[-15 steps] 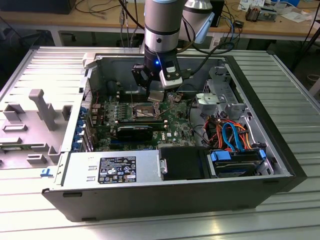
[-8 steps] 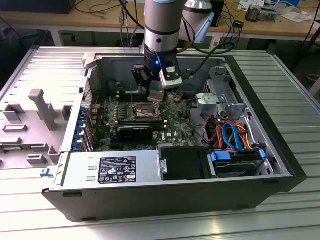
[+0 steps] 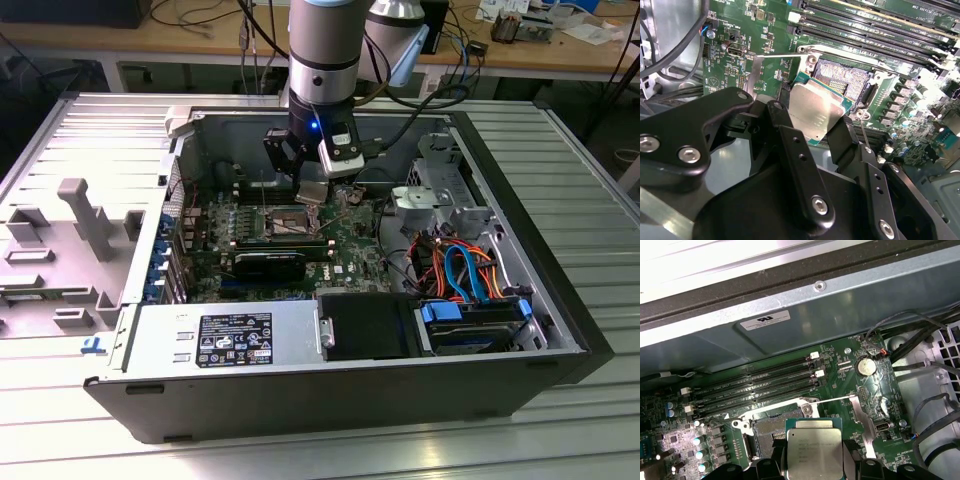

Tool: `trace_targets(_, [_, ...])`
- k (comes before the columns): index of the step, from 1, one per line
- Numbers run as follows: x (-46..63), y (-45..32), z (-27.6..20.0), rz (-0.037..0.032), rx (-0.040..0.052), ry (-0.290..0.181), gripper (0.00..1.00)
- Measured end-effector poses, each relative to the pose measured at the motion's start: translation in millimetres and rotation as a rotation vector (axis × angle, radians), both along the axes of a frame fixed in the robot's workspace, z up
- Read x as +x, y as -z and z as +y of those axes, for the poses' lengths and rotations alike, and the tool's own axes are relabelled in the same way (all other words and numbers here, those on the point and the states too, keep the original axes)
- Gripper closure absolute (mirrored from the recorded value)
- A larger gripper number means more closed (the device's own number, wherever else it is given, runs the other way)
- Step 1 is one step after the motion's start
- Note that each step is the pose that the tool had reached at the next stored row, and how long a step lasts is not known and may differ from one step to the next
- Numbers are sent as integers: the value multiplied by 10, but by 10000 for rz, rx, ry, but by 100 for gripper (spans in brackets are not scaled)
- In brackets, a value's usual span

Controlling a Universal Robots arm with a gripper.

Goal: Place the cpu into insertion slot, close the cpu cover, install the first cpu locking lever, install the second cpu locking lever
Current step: 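Place the cpu into insertion slot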

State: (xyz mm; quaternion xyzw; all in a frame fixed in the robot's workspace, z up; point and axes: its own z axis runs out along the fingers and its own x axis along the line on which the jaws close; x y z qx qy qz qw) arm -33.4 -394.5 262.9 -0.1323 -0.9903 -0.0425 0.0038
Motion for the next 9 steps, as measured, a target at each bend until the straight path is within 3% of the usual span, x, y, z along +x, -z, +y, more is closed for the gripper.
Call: trace_targets(9, [0, 1, 0, -1, 0, 64, 46])
